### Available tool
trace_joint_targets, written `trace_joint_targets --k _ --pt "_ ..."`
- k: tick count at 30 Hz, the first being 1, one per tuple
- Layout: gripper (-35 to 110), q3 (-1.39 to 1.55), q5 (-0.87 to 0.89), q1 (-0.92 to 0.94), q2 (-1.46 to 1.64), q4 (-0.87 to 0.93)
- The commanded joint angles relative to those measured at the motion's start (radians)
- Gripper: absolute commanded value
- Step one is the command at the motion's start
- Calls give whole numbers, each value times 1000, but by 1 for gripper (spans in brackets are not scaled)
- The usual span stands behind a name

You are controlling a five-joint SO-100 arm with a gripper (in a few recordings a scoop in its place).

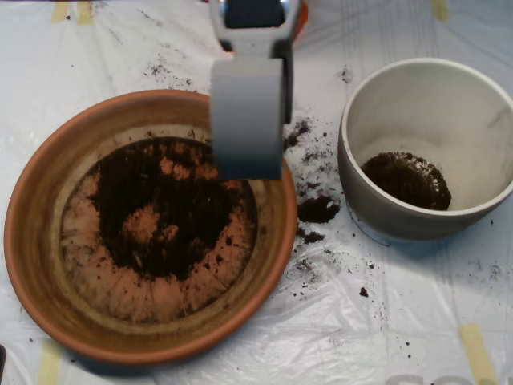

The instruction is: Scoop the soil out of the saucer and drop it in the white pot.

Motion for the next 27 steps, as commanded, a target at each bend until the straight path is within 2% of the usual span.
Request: trace_joint_targets --k 1,5,9,18,27 --pt "35 204 -34 130 164 -104" --pt "37 449 -72 267 235 -222" --pt "38 568 -66 390 190 -291" --pt "38 640 20 578 -11 -451" --pt "36 629 -3 626 -179 -554"
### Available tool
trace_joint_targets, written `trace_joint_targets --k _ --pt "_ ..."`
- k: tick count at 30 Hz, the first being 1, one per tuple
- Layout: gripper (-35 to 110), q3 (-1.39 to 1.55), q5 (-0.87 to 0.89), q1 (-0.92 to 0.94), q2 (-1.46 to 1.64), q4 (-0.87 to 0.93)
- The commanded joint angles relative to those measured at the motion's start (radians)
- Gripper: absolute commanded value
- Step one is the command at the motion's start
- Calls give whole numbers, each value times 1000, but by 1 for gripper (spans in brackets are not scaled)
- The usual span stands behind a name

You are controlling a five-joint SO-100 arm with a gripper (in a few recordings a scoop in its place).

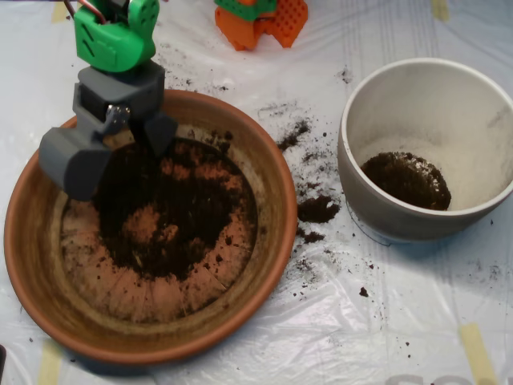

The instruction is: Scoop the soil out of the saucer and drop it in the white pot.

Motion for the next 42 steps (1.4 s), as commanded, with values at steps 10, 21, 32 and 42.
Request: trace_joint_targets --k 10,21,32,42 --pt "35 -117 -40 -3 -153 -17" --pt "33 -330 -94 -28 -337 175" --pt "22 -419 -127 -18 -376 245" --pt "0 -411 -107 -14 -339 253"
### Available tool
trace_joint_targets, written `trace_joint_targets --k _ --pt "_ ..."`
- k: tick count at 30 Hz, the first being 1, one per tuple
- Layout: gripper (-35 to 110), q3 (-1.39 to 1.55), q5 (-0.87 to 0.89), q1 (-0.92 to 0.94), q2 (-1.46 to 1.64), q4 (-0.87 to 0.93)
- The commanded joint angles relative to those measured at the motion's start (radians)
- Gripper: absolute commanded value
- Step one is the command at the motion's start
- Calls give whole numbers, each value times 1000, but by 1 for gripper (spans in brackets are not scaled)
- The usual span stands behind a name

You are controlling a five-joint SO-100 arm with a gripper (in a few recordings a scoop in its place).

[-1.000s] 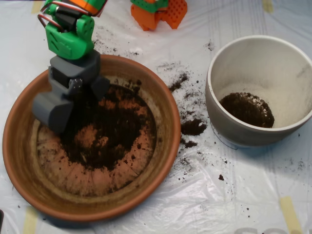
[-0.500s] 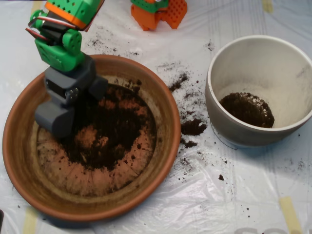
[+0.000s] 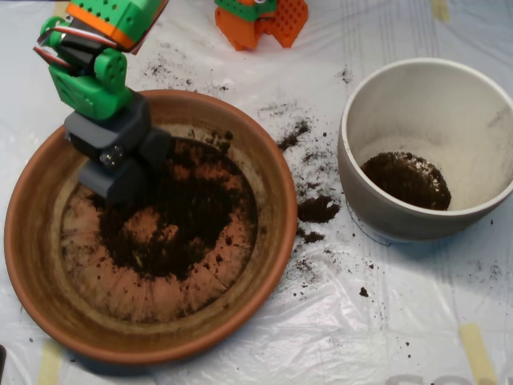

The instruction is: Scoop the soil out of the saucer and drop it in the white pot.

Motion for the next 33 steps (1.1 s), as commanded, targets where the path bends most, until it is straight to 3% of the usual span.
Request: trace_joint_targets --k 1,8,24,33 --pt "0 -2 8 2 66 14" --pt "0 38 37 -69 216 38" --pt "-1 -293 61 -336 426 305" --pt "-1 -305 31 -523 575 344"
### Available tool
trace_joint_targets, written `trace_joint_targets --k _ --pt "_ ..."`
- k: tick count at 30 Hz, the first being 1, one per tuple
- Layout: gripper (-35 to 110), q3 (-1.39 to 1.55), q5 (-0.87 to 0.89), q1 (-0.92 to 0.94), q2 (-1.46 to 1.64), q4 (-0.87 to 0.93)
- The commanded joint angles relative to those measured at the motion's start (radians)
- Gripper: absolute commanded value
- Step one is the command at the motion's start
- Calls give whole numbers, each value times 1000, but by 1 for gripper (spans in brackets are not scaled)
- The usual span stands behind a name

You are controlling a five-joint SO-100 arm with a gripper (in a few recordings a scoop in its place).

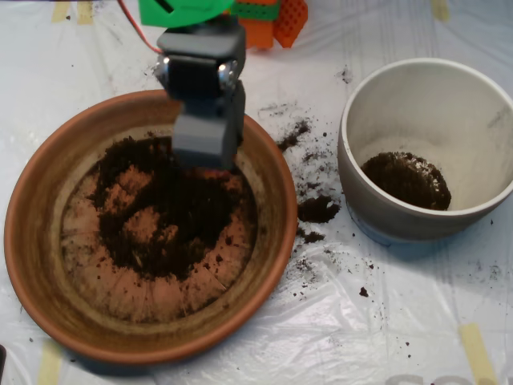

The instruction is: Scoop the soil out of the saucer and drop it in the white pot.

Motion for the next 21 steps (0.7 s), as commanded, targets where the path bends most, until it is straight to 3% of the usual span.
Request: trace_joint_targets --k 1,21 --pt "-1 -94 -18 -72 130 23" --pt "-1 -359 11 -626 28 158"
